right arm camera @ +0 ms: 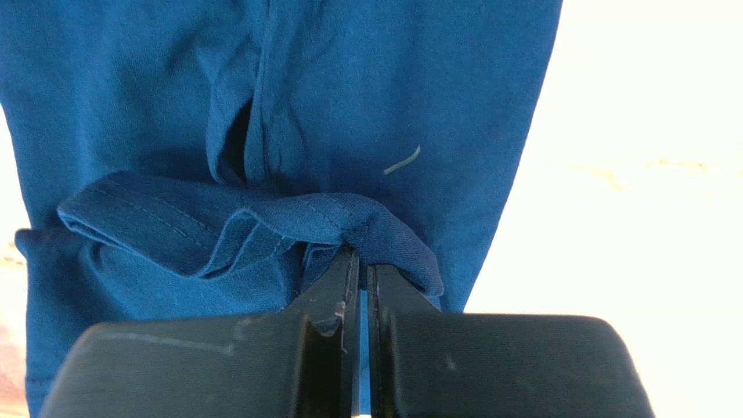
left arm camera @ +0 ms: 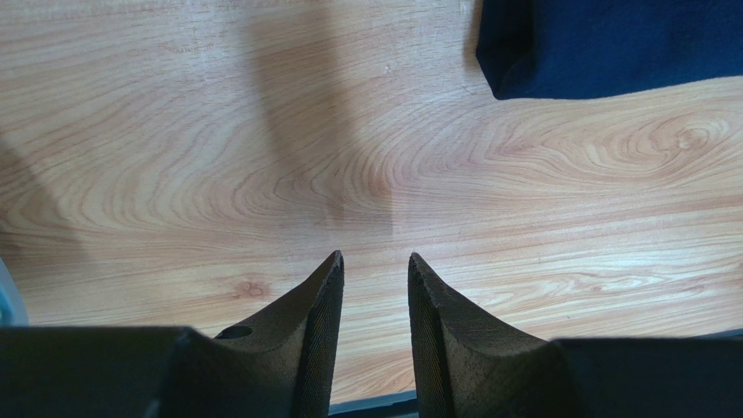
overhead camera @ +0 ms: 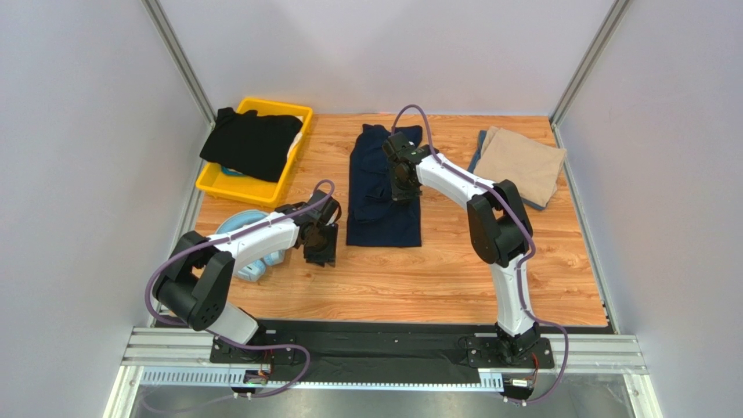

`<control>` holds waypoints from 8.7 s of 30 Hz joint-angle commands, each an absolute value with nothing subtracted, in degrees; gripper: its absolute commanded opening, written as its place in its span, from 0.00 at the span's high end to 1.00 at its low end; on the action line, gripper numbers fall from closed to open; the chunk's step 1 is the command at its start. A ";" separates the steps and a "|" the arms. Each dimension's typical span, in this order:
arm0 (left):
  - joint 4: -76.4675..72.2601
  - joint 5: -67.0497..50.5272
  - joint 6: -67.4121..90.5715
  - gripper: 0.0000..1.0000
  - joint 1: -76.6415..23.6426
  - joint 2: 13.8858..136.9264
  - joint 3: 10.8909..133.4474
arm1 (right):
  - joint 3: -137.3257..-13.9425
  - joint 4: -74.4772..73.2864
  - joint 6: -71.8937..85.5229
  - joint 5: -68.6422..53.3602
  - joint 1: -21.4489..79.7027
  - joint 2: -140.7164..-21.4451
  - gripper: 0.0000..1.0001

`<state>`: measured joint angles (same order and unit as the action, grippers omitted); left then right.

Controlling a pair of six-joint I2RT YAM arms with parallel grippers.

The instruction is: Fold and stack the t-shirts

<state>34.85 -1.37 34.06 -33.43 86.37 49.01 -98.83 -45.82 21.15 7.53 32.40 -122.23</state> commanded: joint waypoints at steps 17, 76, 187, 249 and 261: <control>32.52 -4.75 24.00 0.60 -34.72 90.87 64.32 | -104.94 -44.91 24.78 7.21 30.76 -127.18 0.96; 34.54 5.45 21.36 0.55 -31.82 118.83 95.97 | -95.99 -38.15 21.97 -1.64 27.51 -112.77 0.78; 27.77 -0.61 30.50 0.43 -34.63 85.62 53.35 | -63.20 -21.72 25.05 -16.26 20.57 -100.20 0.43; 11.43 -17.31 39.46 0.42 -26.20 79.62 30.06 | -53.00 -21.01 27.60 -14.33 31.64 -105.91 0.48; 15.91 -17.05 38.58 0.42 -22.50 75.16 31.03 | -54.84 -23.03 26.72 -13.36 31.64 -106.70 0.48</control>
